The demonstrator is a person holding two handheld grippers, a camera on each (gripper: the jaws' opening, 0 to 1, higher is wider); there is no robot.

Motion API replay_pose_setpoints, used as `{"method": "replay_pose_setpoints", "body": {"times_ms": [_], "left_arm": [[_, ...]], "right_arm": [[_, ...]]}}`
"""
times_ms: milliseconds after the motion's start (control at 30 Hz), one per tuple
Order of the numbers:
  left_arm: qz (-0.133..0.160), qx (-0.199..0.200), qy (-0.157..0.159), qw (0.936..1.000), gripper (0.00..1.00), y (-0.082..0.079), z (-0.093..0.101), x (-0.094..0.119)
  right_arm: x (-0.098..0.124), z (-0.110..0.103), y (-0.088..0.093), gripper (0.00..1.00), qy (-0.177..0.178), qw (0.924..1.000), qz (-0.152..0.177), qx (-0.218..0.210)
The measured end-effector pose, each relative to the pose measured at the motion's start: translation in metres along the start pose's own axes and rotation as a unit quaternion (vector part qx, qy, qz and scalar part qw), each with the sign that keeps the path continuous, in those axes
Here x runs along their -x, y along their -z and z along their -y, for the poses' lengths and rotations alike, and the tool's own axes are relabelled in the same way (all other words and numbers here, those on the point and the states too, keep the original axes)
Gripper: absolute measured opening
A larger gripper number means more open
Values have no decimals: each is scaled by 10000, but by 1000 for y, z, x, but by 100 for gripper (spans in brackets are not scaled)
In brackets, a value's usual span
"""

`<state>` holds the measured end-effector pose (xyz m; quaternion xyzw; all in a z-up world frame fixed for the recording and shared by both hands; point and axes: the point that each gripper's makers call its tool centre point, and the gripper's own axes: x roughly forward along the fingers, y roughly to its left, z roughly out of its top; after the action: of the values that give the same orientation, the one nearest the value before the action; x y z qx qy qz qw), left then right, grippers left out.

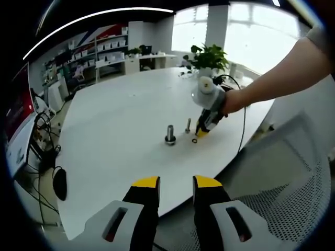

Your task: Place the washer onto the threaded stud by aligning its center hole with the stud, sliding it down to the base, and recovering from edge contact or off-axis alignment until the washer reaches the visible bottom stop.

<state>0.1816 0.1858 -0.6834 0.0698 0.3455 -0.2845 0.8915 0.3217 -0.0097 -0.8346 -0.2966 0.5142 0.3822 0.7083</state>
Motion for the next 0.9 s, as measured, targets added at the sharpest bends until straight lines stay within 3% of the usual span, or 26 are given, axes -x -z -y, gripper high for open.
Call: {"method": "replay_pose_setpoints", "body": {"times_ms": [567,733,900], "left_arm": [[49,-7,-10,10000,23,-2,0,1],[41,-16,3,10000,23,-2,1,1],[55,-21,21,10000,23,-2,1,1]], "right_arm": [[30,7,-18,13,186,9991,380,-80],[38,14,-20,13,238,9979,502,-338],[46,18,-23,13,323,9972,583,-332]]}}
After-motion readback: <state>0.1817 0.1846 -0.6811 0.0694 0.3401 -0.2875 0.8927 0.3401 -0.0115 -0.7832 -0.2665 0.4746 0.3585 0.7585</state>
